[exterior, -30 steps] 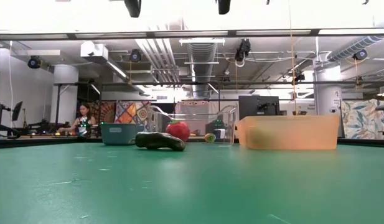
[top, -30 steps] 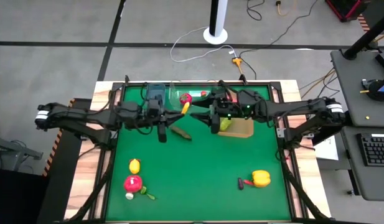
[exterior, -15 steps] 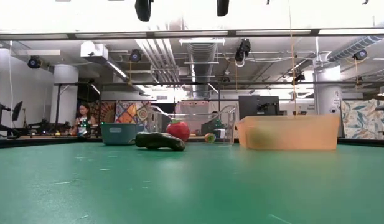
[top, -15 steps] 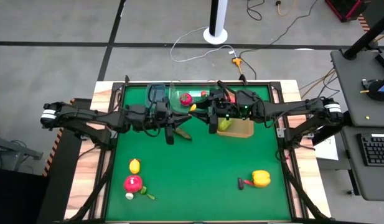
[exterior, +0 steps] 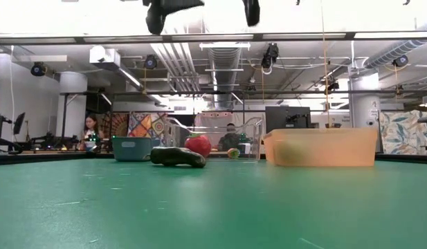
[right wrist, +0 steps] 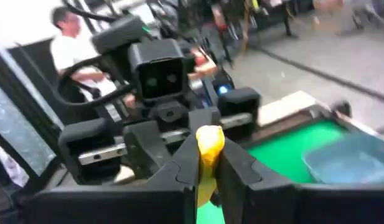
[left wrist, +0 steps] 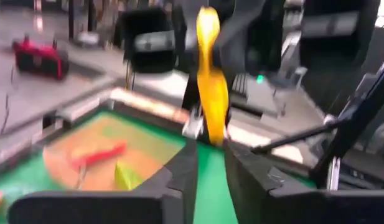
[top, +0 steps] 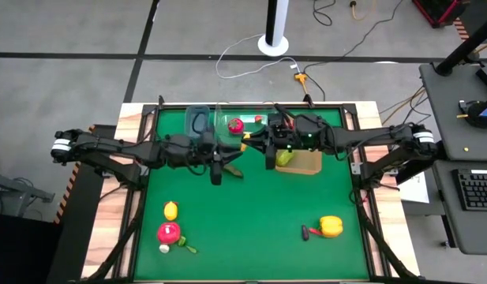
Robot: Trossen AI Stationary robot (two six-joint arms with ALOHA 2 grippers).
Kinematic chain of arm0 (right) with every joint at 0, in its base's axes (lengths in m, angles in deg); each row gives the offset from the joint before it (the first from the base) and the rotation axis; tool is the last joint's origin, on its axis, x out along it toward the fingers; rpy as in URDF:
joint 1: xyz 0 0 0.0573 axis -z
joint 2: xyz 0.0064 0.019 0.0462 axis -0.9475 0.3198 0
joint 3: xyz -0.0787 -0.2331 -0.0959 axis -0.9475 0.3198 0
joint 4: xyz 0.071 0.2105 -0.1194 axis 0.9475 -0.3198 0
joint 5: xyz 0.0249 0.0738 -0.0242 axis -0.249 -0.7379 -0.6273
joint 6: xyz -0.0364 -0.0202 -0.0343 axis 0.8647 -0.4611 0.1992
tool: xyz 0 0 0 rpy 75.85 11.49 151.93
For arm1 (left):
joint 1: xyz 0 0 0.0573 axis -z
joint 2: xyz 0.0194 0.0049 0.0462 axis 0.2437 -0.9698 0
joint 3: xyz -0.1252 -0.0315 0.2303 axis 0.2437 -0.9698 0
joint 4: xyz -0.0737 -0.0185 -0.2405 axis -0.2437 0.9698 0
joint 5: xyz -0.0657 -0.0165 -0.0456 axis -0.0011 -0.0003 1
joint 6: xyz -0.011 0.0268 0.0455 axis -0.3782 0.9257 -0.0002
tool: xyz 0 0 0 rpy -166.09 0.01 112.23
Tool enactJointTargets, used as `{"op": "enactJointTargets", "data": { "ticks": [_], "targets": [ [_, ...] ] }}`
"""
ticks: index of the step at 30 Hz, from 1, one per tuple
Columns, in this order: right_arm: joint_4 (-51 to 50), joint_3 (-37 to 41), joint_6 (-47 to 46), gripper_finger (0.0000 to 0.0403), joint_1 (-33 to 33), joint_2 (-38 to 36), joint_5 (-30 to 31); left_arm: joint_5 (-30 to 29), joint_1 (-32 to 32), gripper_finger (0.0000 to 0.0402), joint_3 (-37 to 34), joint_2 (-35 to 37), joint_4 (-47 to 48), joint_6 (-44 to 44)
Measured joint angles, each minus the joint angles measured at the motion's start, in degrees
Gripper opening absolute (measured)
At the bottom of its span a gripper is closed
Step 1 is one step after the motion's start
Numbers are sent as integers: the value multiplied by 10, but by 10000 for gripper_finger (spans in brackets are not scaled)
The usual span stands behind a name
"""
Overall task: Sort produce into baskets
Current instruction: Put the corn into the orange bin, then put the dark green chili pepper into the orange bin
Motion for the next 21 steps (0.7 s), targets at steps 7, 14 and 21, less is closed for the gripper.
{"op": "enactJointTargets", "data": {
  "ticks": [7,14,21],
  "targets": [
    [-276,0,-86,30,59,-7,17,-15,-1,125,0,0,171,-83],
    [-638,13,-225,42,121,4,141,-14,-1,139,0,-13,313,-138],
    [-638,41,-243,118,136,1,121,4,-1,139,0,-39,316,-141]
  ]
}}
